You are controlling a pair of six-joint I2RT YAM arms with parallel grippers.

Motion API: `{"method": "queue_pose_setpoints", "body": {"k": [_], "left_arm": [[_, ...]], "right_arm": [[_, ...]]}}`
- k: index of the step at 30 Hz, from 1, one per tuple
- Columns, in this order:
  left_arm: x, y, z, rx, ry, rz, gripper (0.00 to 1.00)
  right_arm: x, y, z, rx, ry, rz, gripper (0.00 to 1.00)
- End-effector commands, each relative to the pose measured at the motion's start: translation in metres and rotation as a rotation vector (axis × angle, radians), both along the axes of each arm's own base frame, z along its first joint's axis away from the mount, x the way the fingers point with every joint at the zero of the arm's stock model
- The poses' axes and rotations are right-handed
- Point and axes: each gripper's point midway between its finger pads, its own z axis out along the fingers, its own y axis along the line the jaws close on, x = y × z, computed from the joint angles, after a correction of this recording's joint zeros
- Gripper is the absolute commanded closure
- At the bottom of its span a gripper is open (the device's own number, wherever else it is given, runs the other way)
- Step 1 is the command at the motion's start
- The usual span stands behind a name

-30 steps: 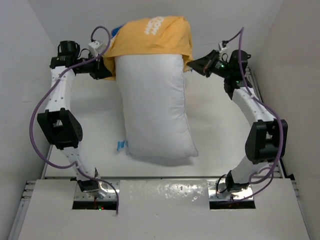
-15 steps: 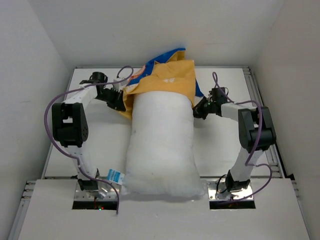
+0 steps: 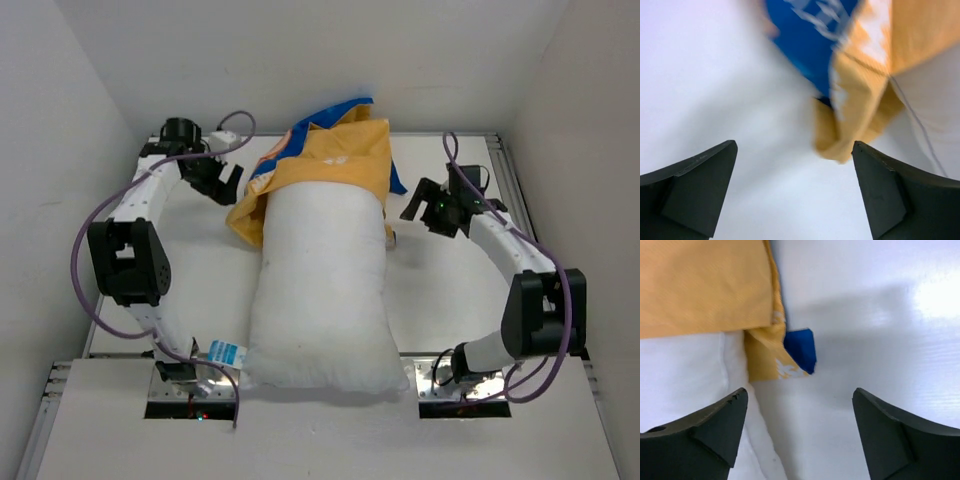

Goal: Put the pillow into the pillowcase

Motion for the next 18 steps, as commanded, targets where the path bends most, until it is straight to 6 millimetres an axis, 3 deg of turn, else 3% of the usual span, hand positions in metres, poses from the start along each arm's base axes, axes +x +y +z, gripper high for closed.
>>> {"method": "queue_pose_setpoints", "body": {"k": [1, 2, 3, 4, 5, 6, 7, 8, 9, 10, 11, 14, 18], "left_arm": [[0.042, 0.023, 0.120, 0.159, -0.390, 0.055, 0.00], [0.049, 0.017, 0.147, 0.161, -0.468, 0.037, 0.00], [0.049, -0.009, 0.151, 0.157, -0.468, -0.046, 0.00], [0.051, -0.024, 0.155, 0.150, -0.464, -0.100, 0.21], [0.057, -0.044, 0.180, 0.147, -0.518, -0.172, 0.54], [0.060, -0.079, 0.168, 0.141, -0.504, -0.279, 0.78], [0.063, -0.096, 0.175, 0.147, -0.535, -0.323, 0.88], [0.066, -0.111, 0.166, 0.163, -0.536, -0.373, 0.86], [0.067, -0.141, 0.169, 0.183, -0.592, -0.465, 0.75], [0.069, -0.153, 0.165, 0.194, -0.608, -0.493, 0.44], [0.073, -0.173, 0.153, 0.195, -0.605, -0.524, 0.34], [0.089, -0.210, 0.142, 0.158, -0.649, -0.549, 0.26], [0.099, -0.230, 0.110, 0.183, -0.646, -0.589, 0.24]], "right_arm": [[0.025, 0.002, 0.054, -0.054, -0.182, 0.065, 0.19], [0.028, 0.013, 0.064, -0.024, -0.217, 0.103, 0.36], [0.034, 0.027, 0.075, 0.021, -0.269, 0.150, 0.90], [0.035, 0.042, 0.079, 0.043, -0.286, 0.181, 1.00], [0.037, 0.049, 0.079, 0.068, -0.284, 0.187, 1.00], [0.042, 0.059, 0.086, 0.095, -0.309, 0.209, 0.85], [0.044, 0.068, 0.089, 0.126, -0.312, 0.219, 0.66], [0.047, 0.074, 0.088, 0.146, -0.306, 0.230, 0.50], [0.049, 0.081, 0.090, 0.168, -0.315, 0.240, 0.25], [0.050, 0.087, 0.090, 0.196, -0.307, 0.237, 0.16], [0.052, 0.090, 0.087, 0.207, -0.304, 0.236, 0.05], [0.053, 0.101, 0.076, 0.256, -0.279, 0.231, 0.01], [0.048, 0.115, 0.066, 0.341, -0.227, 0.242, 0.01]]}}
